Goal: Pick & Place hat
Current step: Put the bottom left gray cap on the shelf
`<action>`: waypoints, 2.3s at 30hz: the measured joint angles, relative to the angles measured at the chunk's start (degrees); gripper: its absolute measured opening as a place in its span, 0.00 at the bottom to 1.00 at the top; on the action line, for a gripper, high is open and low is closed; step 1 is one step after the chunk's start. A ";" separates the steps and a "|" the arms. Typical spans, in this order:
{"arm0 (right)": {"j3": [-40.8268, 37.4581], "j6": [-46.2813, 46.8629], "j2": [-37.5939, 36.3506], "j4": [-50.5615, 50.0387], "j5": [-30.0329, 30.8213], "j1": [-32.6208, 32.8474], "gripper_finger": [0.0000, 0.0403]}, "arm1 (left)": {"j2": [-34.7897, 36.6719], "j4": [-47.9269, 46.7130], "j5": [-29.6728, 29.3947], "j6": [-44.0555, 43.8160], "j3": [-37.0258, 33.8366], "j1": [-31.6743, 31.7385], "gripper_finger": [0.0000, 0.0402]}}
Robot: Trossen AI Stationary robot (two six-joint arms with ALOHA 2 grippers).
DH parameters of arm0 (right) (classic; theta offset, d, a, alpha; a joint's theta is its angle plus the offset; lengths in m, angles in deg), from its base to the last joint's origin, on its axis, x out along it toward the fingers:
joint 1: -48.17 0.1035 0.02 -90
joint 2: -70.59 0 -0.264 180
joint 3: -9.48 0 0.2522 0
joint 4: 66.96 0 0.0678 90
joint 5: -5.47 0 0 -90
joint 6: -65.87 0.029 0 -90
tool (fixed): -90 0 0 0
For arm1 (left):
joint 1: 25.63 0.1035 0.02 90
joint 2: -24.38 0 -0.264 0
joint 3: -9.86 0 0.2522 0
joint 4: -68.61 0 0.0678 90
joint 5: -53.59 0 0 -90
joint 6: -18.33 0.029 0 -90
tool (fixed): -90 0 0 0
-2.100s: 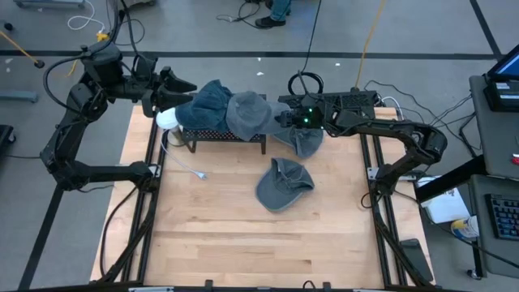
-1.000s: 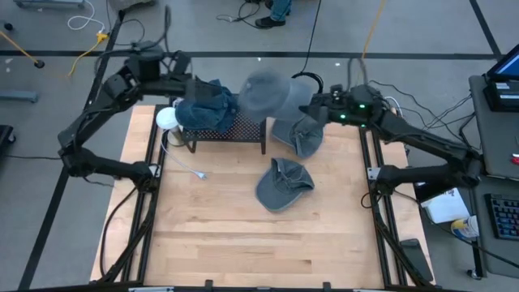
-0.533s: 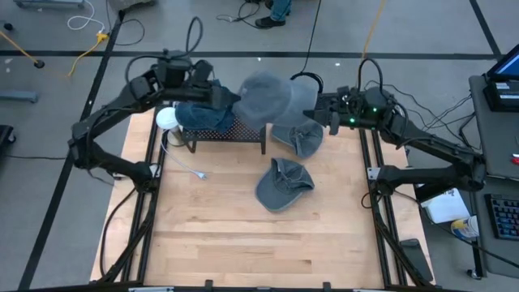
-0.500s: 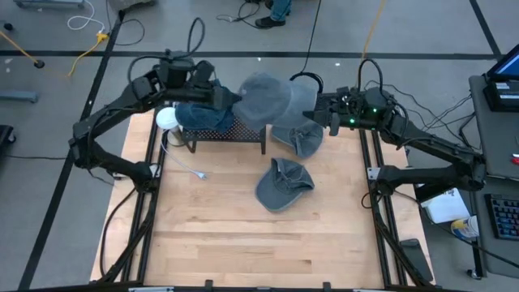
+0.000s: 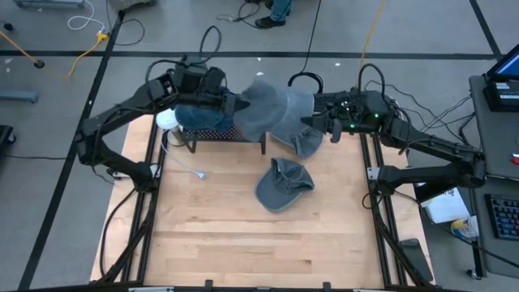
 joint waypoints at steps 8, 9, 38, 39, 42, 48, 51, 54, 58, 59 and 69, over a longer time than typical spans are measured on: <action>0.02 0.31 -0.02 0.88 -0.09 0.33 0.01 | 0.08 -1.29 0.15 0.01 -0.02 -0.72 0.69; 0.02 0.23 -0.02 0.92 -0.10 0.33 0.01 | 0.08 -1.29 0.21 -0.01 -0.02 -0.72 0.68; 0.09 -11.88 -0.37 -22.40 -3.21 0.14 0.35 | 0.10 16.64 26.39 -7.21 -0.02 7.66 0.04; 0.09 -12.10 -0.54 -24.19 -3.23 0.15 0.36 | 0.10 16.41 26.66 -6.70 -0.02 8.60 0.04; 0.09 -13.02 -1.46 -27.69 -3.24 0.47 0.40 | -0.36 16.37 28.85 -3.56 0.01 11.21 0.04; 0.09 -15.83 -3.76 -27.16 -3.27 0.71 0.42 | -0.80 16.46 37.20 4.45 0.03 16.08 0.04; 0.09 -16.22 -4.45 -26.35 -3.22 0.71 0.42 | -1.79 15.68 40.01 7.34 0.11 18.11 0.04; 0.09 -16.22 -4.56 -25.24 -3.22 0.71 0.42 | -3.19 14.10 41.41 9.54 0.05 20.09 0.04; 0.09 -16.22 -4.52 -23.96 -3.18 0.71 0.42 | -5.94 10.30 41.61 10.46 0.06 21.25 0.04; 0.09 -16.22 -4.52 -23.87 -3.16 0.71 0.42 | -6.66 8.88 40.97 10.94 0.00 21.32 0.04; 0.09 -16.25 -4.50 -23.91 -1.35 0.63 0.42 | -8.43 -4.95 28.45 15.56 0.03 23.55 0.04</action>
